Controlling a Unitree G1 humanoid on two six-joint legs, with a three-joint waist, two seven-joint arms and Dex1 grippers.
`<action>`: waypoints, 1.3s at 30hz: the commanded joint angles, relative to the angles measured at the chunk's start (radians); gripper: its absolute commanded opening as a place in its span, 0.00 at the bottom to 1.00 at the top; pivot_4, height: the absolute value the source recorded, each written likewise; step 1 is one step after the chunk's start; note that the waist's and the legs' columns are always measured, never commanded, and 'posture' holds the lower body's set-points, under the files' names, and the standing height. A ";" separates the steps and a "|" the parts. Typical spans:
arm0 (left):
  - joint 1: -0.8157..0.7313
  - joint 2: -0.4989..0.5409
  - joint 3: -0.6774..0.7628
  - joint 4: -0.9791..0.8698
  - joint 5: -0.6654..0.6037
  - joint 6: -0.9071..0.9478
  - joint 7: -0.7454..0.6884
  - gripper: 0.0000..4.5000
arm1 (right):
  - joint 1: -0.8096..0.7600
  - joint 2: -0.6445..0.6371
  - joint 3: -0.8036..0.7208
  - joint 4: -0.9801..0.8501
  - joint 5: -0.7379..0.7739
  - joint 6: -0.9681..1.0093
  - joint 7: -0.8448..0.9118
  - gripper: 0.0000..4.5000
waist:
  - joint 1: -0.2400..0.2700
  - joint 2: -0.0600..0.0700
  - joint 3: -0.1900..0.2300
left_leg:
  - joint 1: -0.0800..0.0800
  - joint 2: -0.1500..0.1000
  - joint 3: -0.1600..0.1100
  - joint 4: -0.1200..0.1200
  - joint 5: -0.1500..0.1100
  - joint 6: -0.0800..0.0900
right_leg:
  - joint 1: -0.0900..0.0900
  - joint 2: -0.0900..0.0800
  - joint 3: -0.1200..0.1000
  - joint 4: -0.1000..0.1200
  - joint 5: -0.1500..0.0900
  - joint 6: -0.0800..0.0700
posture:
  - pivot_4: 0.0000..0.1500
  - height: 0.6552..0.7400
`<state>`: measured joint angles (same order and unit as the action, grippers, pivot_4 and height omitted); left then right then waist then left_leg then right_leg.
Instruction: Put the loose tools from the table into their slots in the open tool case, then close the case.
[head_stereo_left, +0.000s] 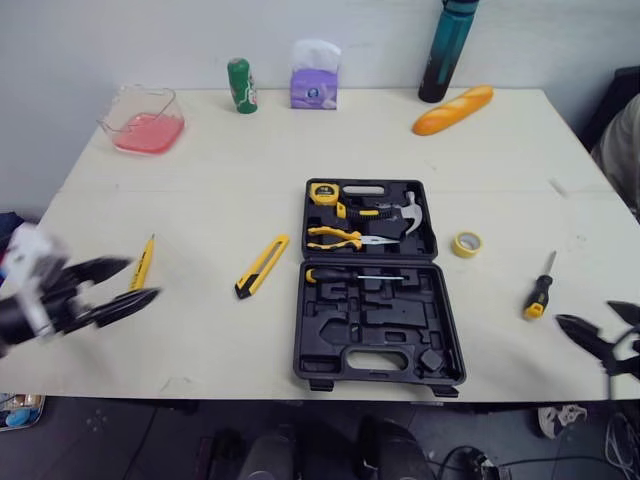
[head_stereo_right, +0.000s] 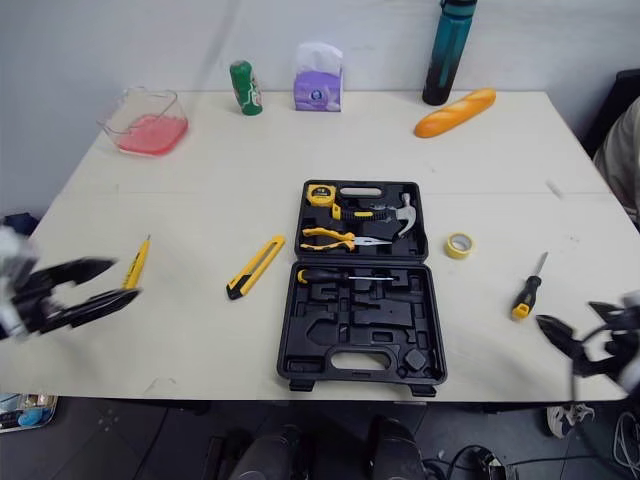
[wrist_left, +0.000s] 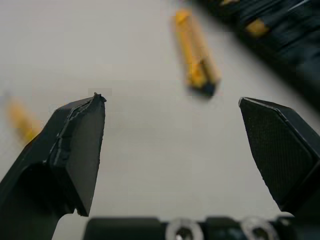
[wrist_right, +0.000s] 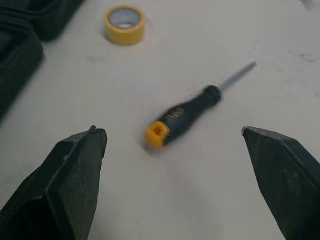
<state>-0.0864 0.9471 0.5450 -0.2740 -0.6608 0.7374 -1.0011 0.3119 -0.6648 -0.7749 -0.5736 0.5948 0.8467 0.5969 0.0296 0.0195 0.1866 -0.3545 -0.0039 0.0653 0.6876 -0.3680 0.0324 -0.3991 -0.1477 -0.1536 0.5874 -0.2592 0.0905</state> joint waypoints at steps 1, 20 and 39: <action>-0.160 0.008 -0.174 -0.096 -0.085 0.034 -0.048 1.00 | -0.076 0.097 0.033 -0.165 0.012 0.148 -0.255 1.00 | -0.005 0.003 0.000 | 0.001 -0.001 0.001 0.000 0.000 0.000 | 0.000 0.000 0.002 0.002 0.000 0.000 | 1.00 0.99; -0.732 -0.371 -0.665 0.129 0.009 -0.140 -0.206 1.00 | -0.372 0.451 0.353 0.100 -0.352 -0.041 -0.760 1.00 | -0.020 0.001 0.000 | 0.000 0.002 0.021 -0.005 0.010 0.005 | -0.014 0.022 0.022 0.008 0.001 0.002 | 1.00 0.99; -0.702 -0.362 -0.652 0.146 0.070 -0.155 -0.192 1.00 | -0.385 0.283 0.393 -0.064 -0.346 -0.045 -0.605 0.22 | -0.033 0.001 0.000 | 0.000 0.002 0.023 -0.005 0.010 0.006 | -0.015 0.021 0.025 0.008 0.001 0.003 | 1.00 0.99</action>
<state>-0.7946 0.5733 -0.1342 -0.0834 -0.5913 0.5775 -1.1942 -0.0482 -0.3482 -0.3927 -0.5463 0.2114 0.7950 -0.0847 -0.0037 0.0201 0.1869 -0.3542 -0.0016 0.0885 0.6826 -0.3583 0.0381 -0.4141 -0.1260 -0.1283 0.5955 -0.2578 0.0931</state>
